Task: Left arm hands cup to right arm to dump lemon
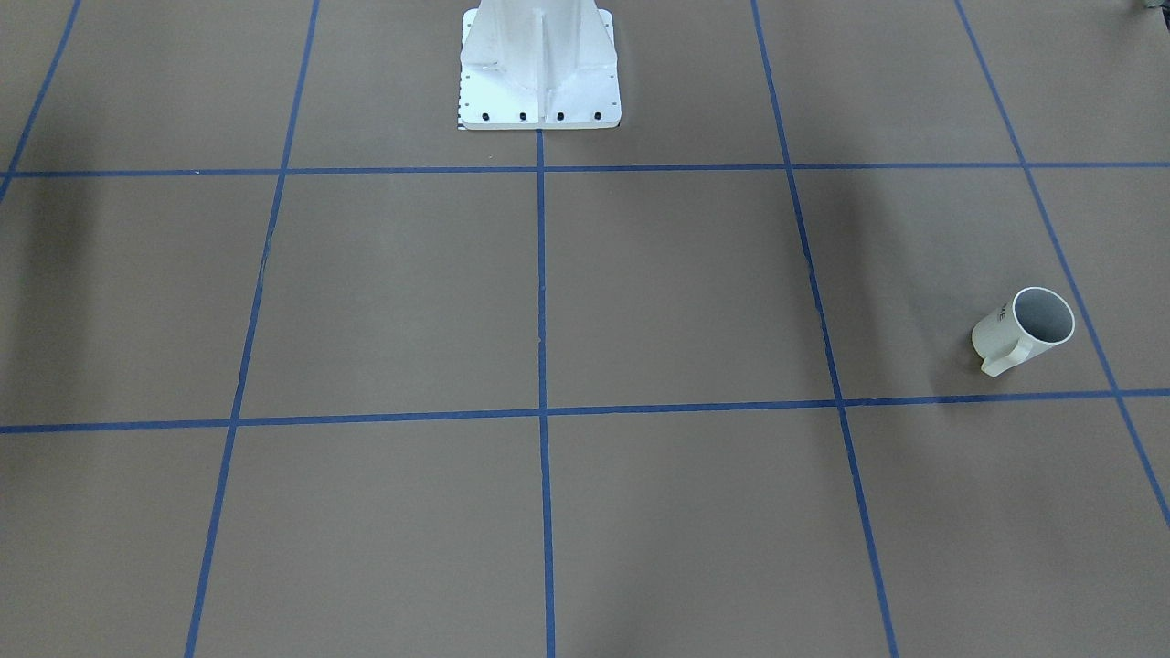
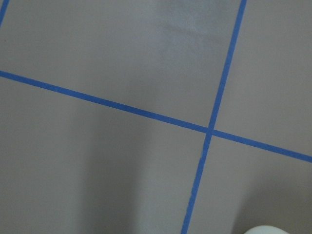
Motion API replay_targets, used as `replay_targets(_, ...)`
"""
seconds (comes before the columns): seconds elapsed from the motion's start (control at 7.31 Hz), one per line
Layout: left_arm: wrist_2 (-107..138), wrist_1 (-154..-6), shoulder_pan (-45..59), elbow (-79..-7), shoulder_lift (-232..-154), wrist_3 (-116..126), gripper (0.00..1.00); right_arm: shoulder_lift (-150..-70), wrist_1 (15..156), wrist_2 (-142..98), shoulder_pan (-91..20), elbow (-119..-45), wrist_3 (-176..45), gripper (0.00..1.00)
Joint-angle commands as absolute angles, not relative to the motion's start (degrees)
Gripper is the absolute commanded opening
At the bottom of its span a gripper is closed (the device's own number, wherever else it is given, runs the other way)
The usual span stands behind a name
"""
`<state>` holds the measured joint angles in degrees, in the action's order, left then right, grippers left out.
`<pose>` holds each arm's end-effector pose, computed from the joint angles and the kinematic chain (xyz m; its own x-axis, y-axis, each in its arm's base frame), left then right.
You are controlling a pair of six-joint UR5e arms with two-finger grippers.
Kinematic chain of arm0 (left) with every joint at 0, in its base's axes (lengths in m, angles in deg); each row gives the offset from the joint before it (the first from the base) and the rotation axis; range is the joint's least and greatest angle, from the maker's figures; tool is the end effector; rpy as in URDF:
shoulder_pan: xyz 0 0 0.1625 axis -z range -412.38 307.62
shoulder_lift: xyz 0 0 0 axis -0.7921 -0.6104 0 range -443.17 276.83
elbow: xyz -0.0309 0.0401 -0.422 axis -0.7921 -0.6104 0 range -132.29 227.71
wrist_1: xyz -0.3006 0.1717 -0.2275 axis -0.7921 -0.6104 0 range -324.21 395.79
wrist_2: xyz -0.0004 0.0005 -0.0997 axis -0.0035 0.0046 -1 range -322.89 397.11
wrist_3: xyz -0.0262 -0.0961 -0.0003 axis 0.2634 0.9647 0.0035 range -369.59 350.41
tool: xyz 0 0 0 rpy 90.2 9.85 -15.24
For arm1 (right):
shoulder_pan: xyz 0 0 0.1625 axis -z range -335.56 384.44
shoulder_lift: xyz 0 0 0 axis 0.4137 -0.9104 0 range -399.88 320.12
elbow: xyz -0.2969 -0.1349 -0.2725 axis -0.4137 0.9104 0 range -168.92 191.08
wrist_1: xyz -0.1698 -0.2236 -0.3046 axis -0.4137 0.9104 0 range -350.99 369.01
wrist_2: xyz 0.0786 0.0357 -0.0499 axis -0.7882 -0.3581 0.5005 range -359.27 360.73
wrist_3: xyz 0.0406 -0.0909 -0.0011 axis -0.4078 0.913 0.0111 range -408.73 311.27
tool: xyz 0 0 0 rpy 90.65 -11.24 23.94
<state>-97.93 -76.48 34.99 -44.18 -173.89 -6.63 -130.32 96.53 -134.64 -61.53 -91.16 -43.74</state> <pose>-0.0390 -0.5195 0.5914 0.6935 0.2826 -0.6627 -0.0059 0.9221 0.3870 0.0275 -0.4977 0.5505 0.6798 -0.3076 0.6657 0.1276 0.9436 0.3056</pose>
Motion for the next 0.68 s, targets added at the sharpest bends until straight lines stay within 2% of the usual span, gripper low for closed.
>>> replay_targets(0.0,-97.7,-77.2,29.1,-41.9,-174.2,-3.2,1.00,-129.8,87.7,-135.7,-57.0,-91.4,-45.6,1.00)
replay_targets(0.55,-97.2,-78.6,22.3,-40.7,-174.2,9.9,1.00,-126.0,86.9,-134.4,-48.9,-92.9,-60.2,0.99)
